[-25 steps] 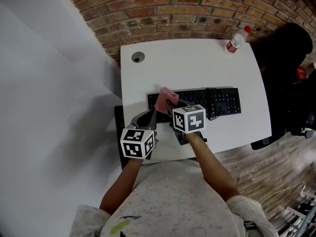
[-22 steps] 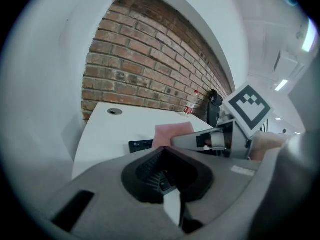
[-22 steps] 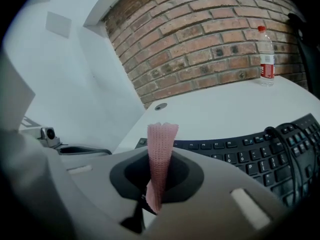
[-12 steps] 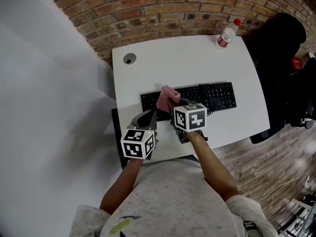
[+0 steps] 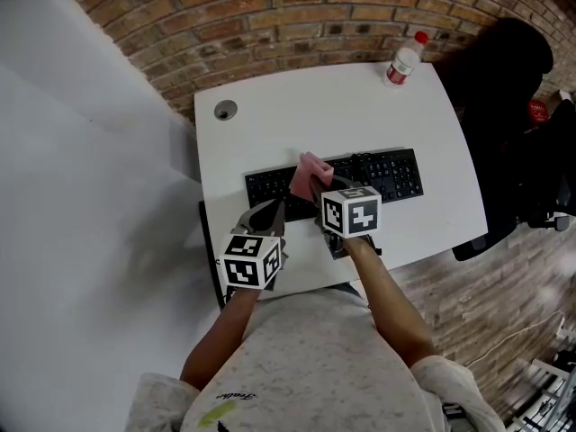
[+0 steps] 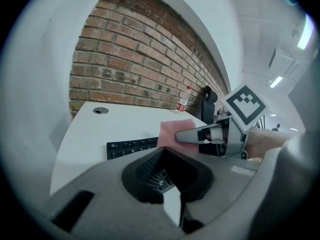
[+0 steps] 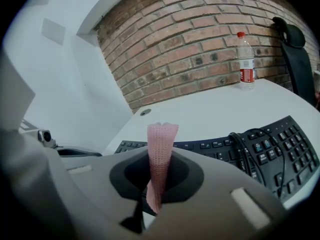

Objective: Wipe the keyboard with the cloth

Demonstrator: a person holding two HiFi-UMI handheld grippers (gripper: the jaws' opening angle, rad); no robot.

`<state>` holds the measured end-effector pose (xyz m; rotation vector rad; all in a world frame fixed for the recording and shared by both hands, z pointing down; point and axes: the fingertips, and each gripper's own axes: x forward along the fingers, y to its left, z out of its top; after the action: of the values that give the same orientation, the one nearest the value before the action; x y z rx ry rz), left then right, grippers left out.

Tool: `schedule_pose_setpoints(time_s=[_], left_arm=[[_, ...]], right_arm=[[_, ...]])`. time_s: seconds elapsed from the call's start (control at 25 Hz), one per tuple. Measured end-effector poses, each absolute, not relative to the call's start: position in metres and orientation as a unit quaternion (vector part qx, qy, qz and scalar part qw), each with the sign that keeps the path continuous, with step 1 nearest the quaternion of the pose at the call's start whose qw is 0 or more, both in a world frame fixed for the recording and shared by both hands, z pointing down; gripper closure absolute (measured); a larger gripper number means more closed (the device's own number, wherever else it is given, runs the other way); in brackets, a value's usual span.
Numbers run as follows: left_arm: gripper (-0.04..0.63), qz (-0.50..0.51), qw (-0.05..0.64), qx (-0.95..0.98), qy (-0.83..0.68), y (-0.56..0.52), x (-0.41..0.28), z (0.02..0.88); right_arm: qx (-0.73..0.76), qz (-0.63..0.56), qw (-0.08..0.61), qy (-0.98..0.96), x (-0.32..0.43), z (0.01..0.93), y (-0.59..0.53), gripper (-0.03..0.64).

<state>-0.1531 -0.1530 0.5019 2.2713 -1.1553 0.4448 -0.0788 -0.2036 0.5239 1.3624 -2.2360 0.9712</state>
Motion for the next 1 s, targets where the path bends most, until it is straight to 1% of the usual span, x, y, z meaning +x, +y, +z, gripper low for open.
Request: schedule_pose_setpoints(time_s=[0.44,0.72,1.0], left_arm=[[0.598,0.167,0.270,0.849,-0.423,-0.159,-0.114,0.499],[0.598,0.171,0.266,0.852,-0.417,-0.161,-0.089,0.498],[0.598,0.170,0.267,0.854,-0.413,-0.163,-0.070,0.498]], right_arm=[[0.486,0.347,0.170,-0.783,-0.038,0.524,-0.203,0.589],[0.482,0.362,0.148,-0.784,-0.017,0.516,-0.203,0.589],[0.482,0.359,0.147,-0.786,0.002,0.509,-0.203,0.589]])
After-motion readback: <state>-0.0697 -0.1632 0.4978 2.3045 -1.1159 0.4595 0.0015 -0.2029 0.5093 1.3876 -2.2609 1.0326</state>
